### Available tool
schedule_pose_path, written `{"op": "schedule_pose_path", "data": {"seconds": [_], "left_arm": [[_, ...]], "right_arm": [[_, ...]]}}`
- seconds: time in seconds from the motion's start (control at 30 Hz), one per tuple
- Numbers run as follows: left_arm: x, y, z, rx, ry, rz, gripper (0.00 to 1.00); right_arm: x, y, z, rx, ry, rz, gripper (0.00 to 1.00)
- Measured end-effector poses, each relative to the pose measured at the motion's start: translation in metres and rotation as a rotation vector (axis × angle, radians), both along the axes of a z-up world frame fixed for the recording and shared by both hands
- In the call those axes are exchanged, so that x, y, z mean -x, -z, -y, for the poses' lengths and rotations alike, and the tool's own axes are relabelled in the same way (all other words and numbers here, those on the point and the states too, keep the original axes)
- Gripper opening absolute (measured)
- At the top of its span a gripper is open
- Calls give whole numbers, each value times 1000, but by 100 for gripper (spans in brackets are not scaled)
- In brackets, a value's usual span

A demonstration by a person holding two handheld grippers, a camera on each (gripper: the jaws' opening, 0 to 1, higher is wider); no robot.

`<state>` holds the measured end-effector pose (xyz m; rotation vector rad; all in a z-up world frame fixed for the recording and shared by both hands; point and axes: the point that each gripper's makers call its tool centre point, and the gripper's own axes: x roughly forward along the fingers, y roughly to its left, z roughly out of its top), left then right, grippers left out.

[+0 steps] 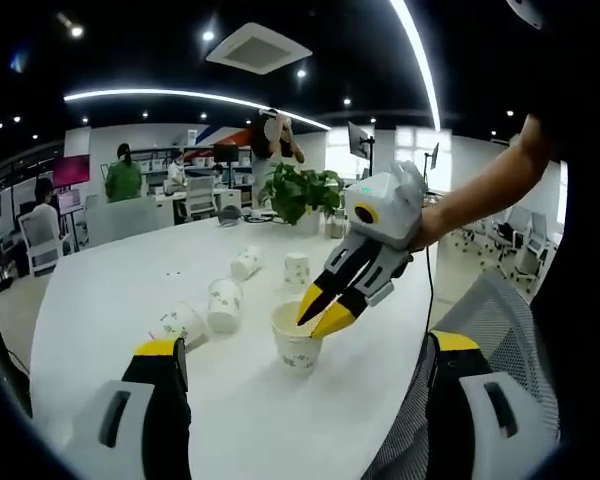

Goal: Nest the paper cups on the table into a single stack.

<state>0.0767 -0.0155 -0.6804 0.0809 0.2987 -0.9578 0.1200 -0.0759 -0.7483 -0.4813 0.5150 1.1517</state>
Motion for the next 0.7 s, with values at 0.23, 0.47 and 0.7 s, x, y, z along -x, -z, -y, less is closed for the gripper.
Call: {"op": "schedule_pose_path", "data": {"seconds": [0.23,0.47,0.7], "left_arm": [[0,-3,3,-1,-1,4,99],[-3,-2,1,-3,-4,5,99],[-6,-1,-3,-6,-9,5,99]], "right_arm": [[-8,-17,9,-21,23,23,13],[-20,-31,26,-34,70,48,15],[-38,-34,50,-31,128,56,18]]}}
